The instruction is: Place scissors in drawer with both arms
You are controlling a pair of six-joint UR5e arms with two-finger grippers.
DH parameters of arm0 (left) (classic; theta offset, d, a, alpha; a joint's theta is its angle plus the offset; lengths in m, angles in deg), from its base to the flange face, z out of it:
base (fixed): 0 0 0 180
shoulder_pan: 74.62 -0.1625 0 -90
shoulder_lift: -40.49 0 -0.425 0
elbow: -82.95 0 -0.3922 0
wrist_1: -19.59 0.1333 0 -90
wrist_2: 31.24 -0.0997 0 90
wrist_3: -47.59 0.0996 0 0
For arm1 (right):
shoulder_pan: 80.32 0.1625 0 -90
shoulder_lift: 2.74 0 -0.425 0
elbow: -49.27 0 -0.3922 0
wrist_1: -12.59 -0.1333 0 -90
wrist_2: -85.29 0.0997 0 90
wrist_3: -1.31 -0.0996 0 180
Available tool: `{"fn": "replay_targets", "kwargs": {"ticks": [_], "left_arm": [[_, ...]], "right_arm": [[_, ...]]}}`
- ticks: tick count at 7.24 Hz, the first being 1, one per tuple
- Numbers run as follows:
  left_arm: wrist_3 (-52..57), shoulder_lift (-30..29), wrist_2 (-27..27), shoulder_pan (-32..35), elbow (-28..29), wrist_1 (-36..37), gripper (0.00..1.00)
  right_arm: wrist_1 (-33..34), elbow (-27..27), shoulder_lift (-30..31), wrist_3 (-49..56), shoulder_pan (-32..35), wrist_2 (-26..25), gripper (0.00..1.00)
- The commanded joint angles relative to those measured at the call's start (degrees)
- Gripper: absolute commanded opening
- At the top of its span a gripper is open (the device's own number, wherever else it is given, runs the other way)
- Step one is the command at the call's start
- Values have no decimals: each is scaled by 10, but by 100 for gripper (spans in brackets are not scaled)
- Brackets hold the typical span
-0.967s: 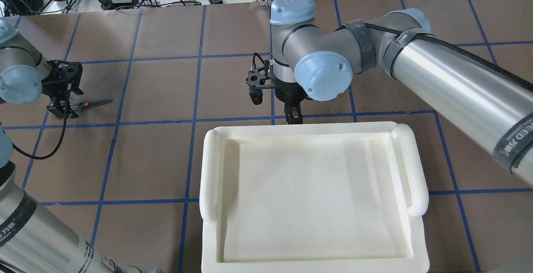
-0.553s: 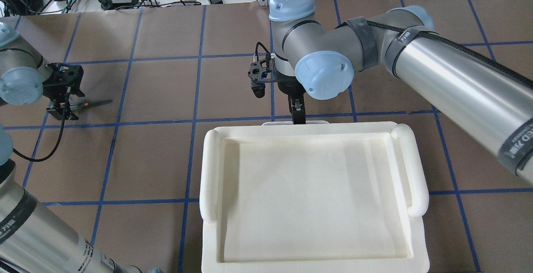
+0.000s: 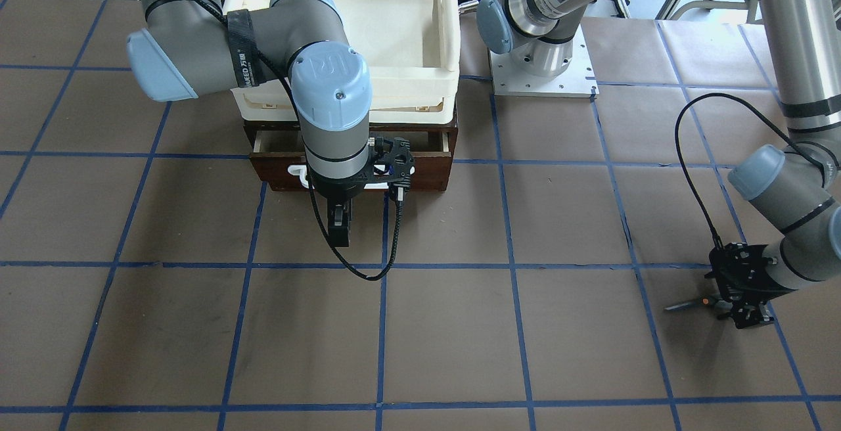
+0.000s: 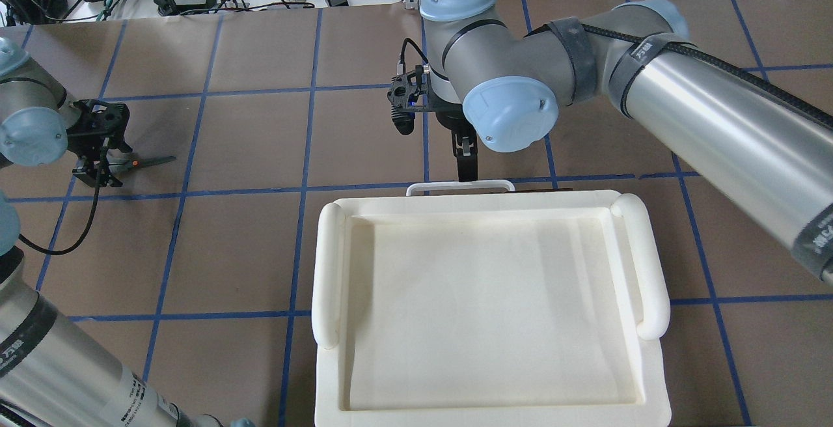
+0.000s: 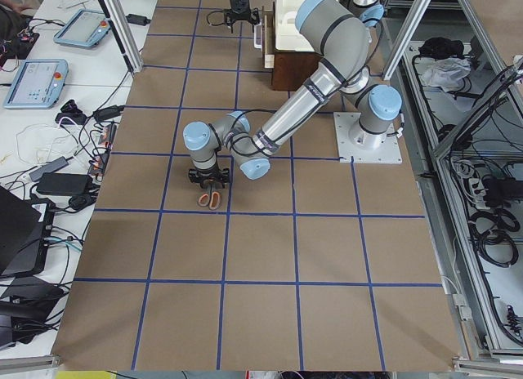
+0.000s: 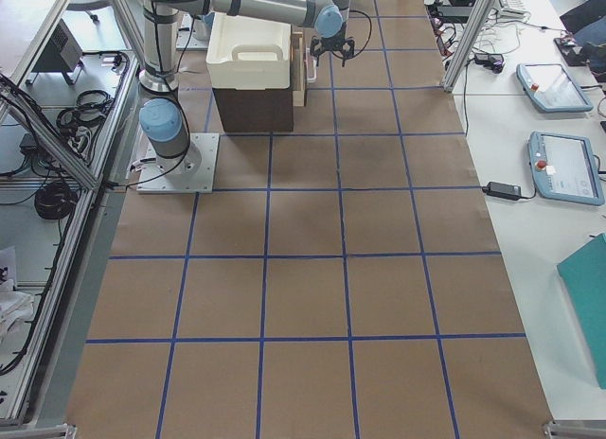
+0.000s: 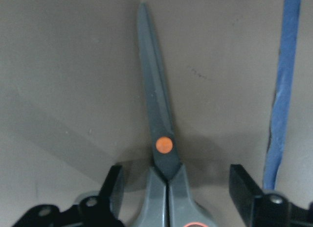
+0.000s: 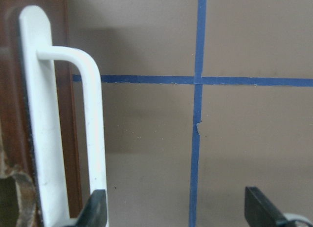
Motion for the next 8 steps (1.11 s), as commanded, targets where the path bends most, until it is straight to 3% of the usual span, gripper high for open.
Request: {"fn": "replay_targets", "kwargs": {"ticks": [1,2,3,6,8], "left_arm": [[13,-3,1,0,0,21,60],[14,-3,2,0,0,21,46],[14,-3,2,0,1,21,39],[18,-2,2,-2,8,14,8],[18,12,18,2,8,4,5]], "right_arm": [[11,0,1,-4,-6,6,100],[-14,0,6,-3,-6,6,100],[-46,-2,6,-3,-5,7,100],[-51,-5,-3,5,-3,9,98],[-52,-7,-14,8,-3,10,96]]}}
